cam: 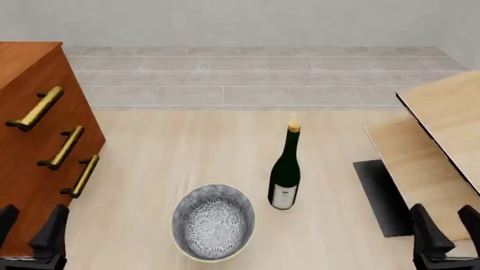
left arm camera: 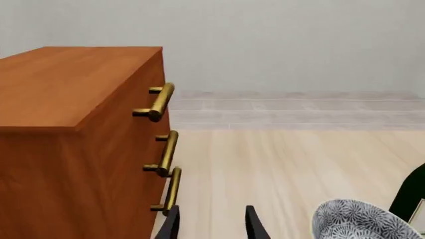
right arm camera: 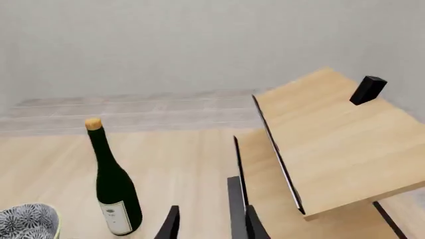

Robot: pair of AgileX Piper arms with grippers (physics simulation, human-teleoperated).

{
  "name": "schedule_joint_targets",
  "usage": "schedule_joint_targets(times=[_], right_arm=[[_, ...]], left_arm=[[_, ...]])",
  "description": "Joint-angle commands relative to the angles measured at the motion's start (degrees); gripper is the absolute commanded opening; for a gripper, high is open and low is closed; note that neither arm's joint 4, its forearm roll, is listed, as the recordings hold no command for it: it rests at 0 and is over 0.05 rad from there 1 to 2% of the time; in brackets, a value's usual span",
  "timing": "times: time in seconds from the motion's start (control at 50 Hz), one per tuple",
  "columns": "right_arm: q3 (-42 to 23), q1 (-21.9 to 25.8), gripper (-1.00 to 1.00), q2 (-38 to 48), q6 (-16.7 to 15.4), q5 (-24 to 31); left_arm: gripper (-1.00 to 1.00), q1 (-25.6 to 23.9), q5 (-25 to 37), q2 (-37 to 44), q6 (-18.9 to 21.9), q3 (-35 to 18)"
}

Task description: Put the wine bottle on the wine rack.

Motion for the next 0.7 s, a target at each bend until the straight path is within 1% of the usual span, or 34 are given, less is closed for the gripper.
schedule_joint_targets(times=[0.02, 0.06, 0.08, 0.2, 0.3, 0.32, 0.42, 0.5, 0.52, 0.54, 0.56, 0.6, 0.62, 0.68, 0.7], right_arm=[[3.1, 0.2, 1.0, -2.8, -3.9, -2.8], [3.1, 0.1, 1.0, -2.9, -4.0, -2.7], [3.1, 0.0, 1.0, -3.0, -4.8, -2.6], [3.1, -0.4, 1.0, -2.9, -5.3, -2.5], [2.3, 1.3, 1.0, -3.3, -7.2, -3.0], [1.7, 2.1, 1.0, -3.2, -7.2, -2.9], [0.1, 3.3, 1.0, -3.2, -7.1, -1.3], [-1.7, 5.8, 1.0, -3.3, -9.0, 0.6], [-2.2, 6.3, 1.0, -3.3, -8.9, 0.9], [-3.1, 7.3, 1.0, -3.2, -8.9, 2.3], [-3.1, 7.3, 1.0, -3.2, -8.9, 2.3], [-4.4, 7.5, 1.0, -3.1, -7.8, 3.6], [-4.9, 8.0, 1.0, -3.0, -8.0, 3.9], [-6.6, 9.1, 1.0, -1.9, -8.1, 4.2], [-7.1, 10.3, 1.0, -0.4, -8.1, 3.6]], left_arm=[[1.0, -0.5, -4.0, -3.1, 0.1, 2.9], [1.0, -0.5, -3.5, -3.0, 0.5, 2.9], [1.0, -0.8, -3.4, -3.1, 0.1, 2.8], [1.0, -1.7, -3.2, -3.1, 0.2, 2.0], [1.0, -2.1, -3.2, -3.1, 0.3, 0.8], [1.0, -2.2, -3.3, -3.1, 0.2, 0.7], [1.0, -2.6, -4.0, -3.1, 0.9, 1.4], [1.0, -3.1, -3.6, -3.1, 0.4, 0.9], [1.0, -3.1, -3.4, -3.2, 0.5, 0.6], [1.0, -3.0, -3.3, -3.2, 0.3, 0.3], [1.0, -3.0, -3.3, -3.2, 0.3, 0.3], [1.0, -3.2, -3.0, -3.2, 0.0, -0.1], [1.0, -3.2, -2.9, -3.2, 0.0, -0.3], [1.0, -3.7, -2.6, -3.2, 0.2, -0.9], [1.0, -3.8, -2.5, -3.2, 0.4, -1.2]])
